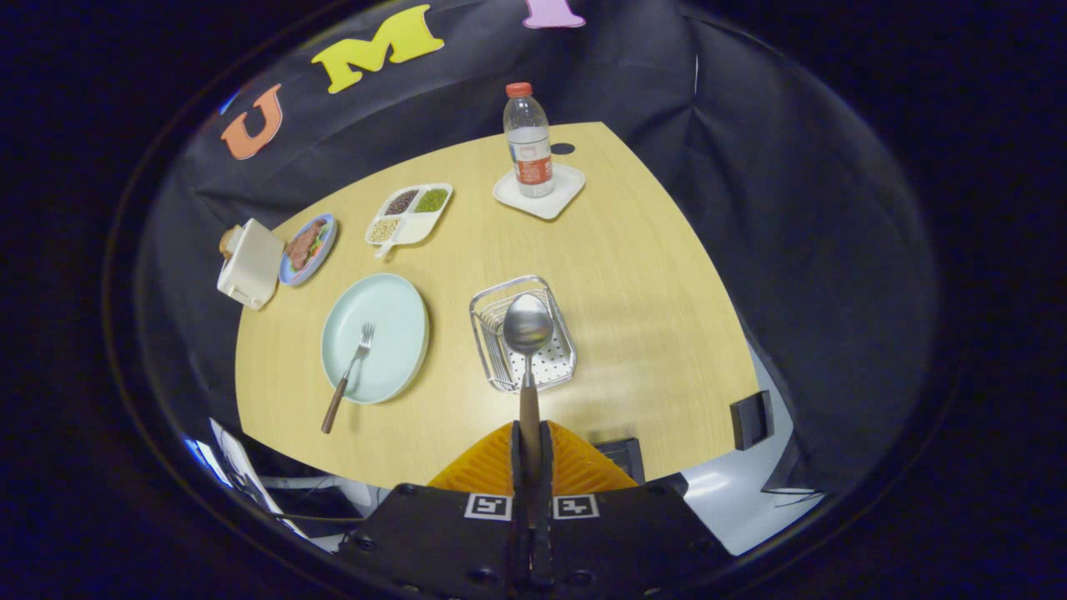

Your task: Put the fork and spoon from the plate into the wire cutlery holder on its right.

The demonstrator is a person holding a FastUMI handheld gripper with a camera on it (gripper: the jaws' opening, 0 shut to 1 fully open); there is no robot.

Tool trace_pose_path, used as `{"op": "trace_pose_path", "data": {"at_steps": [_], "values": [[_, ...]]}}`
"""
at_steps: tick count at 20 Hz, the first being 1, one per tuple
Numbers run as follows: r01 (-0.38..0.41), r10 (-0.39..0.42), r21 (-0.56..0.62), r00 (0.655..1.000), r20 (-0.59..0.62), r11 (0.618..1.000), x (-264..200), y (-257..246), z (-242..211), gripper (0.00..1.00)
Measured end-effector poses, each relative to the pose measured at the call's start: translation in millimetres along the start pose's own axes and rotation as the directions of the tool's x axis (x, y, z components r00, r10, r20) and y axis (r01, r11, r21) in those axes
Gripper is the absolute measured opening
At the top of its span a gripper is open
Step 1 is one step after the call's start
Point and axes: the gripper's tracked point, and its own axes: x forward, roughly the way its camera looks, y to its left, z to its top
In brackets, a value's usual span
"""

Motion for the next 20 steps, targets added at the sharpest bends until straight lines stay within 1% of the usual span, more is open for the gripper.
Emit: {"op": "trace_pose_path", "data": {"at_steps": [1, 2, 5, 7, 10, 11, 12, 15, 20], "values": [[0.002, -0.002, -0.001, 1.000, 0.009, 1.000, -0.8, -0.5, 3.2, 0.03], [0.004, -0.004, 0.000, 1.000, 0.016, 1.000, 1.7, -1.2, 4.6, 0.07], [-0.029, 0.028, 0.022, 0.999, 0.027, 0.999, -4.5, 7.9, 9.0, 0.08], [-0.040, 0.039, 0.026, 0.998, 0.050, 0.999, -7.1, 11.5, 14.0, 0.24], [-0.045, 0.043, 0.029, 0.995, 0.095, 0.999, -10.7, 16.0, 22.1, 0.65], [-0.046, 0.042, 0.030, 0.993, 0.113, 0.998, -12.8, 18.2, 25.4, 0.73], [-0.051, 0.047, 0.032, 0.990, 0.130, 0.998, -16.4, 21.3, 27.4, 0.88], [-0.057, 0.052, 0.026, 0.984, 0.169, 0.998, -24.3, 31.3, 30.7, 0.91], [-0.072, 0.074, -0.017, 0.979, 0.190, 0.997, -29.5, 71.8, 20.9, 0.91]]}}
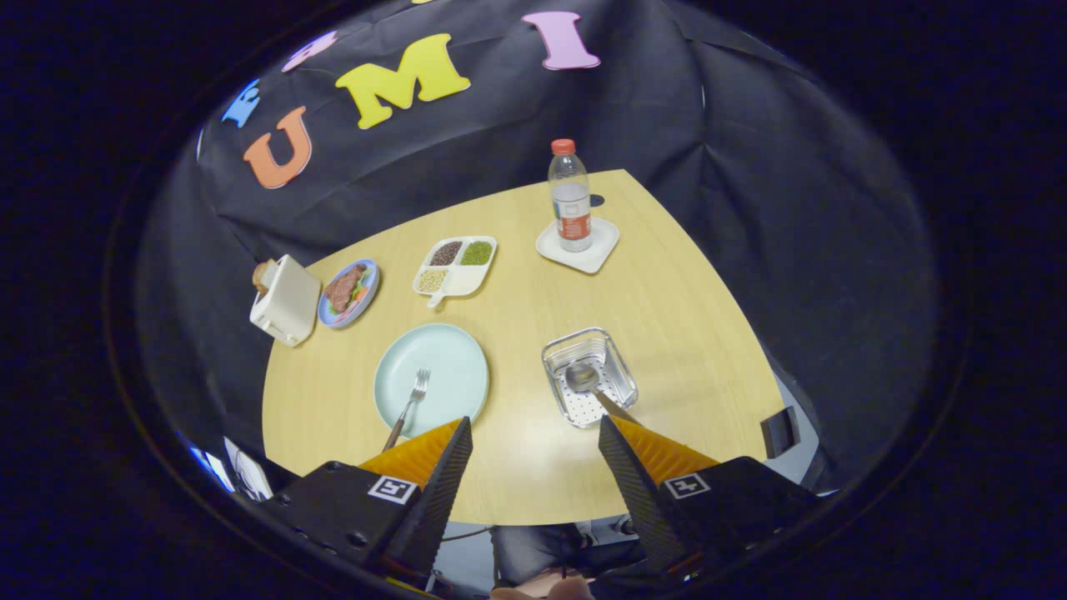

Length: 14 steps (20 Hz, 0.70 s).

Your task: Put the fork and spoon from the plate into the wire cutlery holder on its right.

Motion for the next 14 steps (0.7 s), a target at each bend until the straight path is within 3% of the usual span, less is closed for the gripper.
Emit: {"op": "trace_pose_path", "data": {"at_steps": [14], "values": [[-0.084, 0.063, -0.144, 0.988, -0.139, 0.986, 72.3, 166.3, -86.2, 0.91]]}}
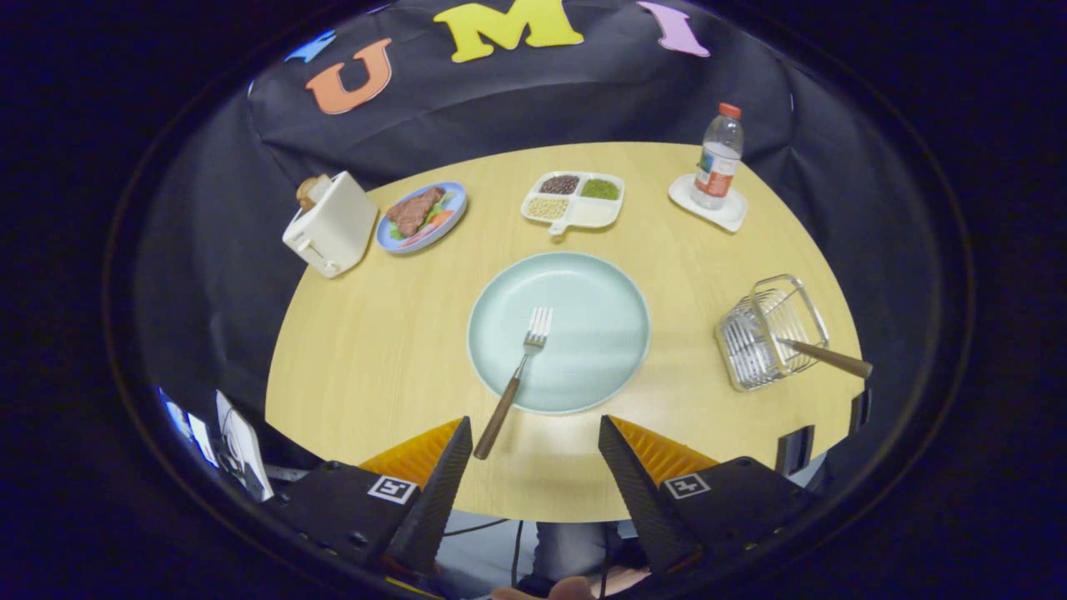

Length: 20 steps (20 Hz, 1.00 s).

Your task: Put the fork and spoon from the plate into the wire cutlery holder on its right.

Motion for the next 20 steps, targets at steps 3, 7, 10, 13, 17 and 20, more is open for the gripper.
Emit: {"op": "trace_pose_path", "data": {"at_steps": [3, 7, 10, 13, 17, 20], "values": [[0.002, -0.002, -0.010, 1.000, -0.025, 1.000, 24.4, 16.3, -10.1, 0.91], [0.022, -0.020, 0.020, 0.997, -0.071, 1.000, 59.4, 23.6, -20.7, 0.92], [0.030, -0.027, 0.036, 0.995, -0.094, 0.999, 74.7, 26.6, -25.0, 0.91], [0.020, -0.016, 0.037, 0.994, -0.108, 0.999, 88.7, 30.6, -28.2, 0.86], [0.035, -0.028, 0.058, 0.993, -0.116, 0.998, 98.6, 25.8, -26.8, 0.72], [0.041, -0.033, 0.066, 0.992, -0.122, 0.997, 104.0, 21.6, -28.0, 0.51]]}}
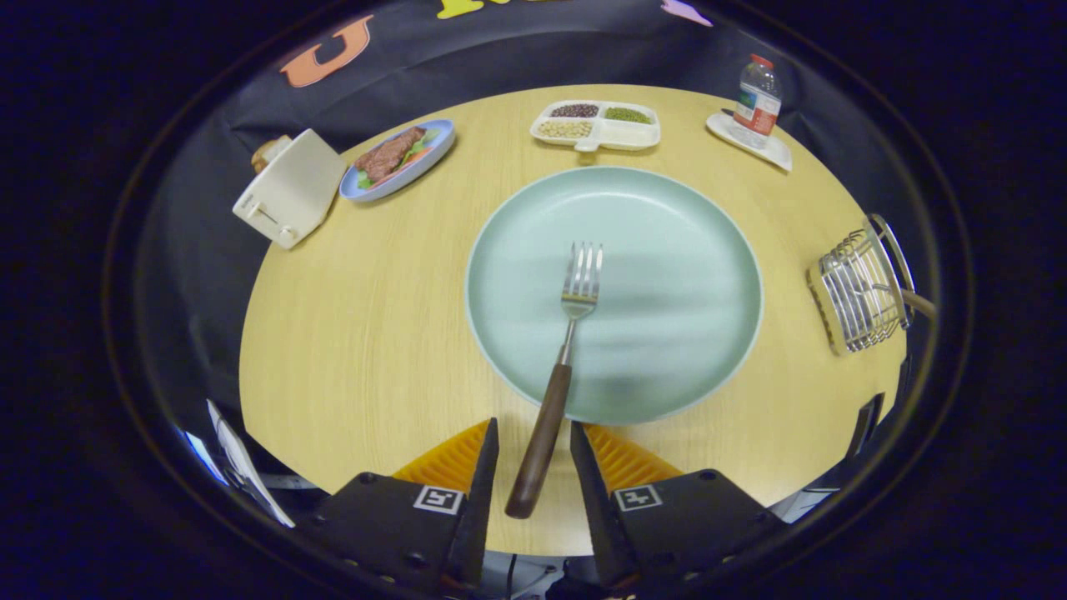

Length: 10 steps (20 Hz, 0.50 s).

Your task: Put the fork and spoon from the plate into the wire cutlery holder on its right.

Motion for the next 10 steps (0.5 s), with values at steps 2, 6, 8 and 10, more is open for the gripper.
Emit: {"op": "trace_pose_path", "data": {"at_steps": [2, 6, 8, 10], "values": [[0.049, -0.049, 0.004, 0.999, 0.002, 0.999, -2.0, -7.8, 4.5, 0.21], [0.042, -0.042, -0.022, 0.999, 0.007, 0.999, -4.3, -9.8, 3.8, 0.08], [0.033, -0.032, -0.022, 0.999, 0.006, 0.999, -12.2, -8.8, 5.4, 0.01], [0.027, -0.026, -0.031, 1.000, 0.014, 0.999, -13.6, -10.2, 5.2, 0.00]]}}
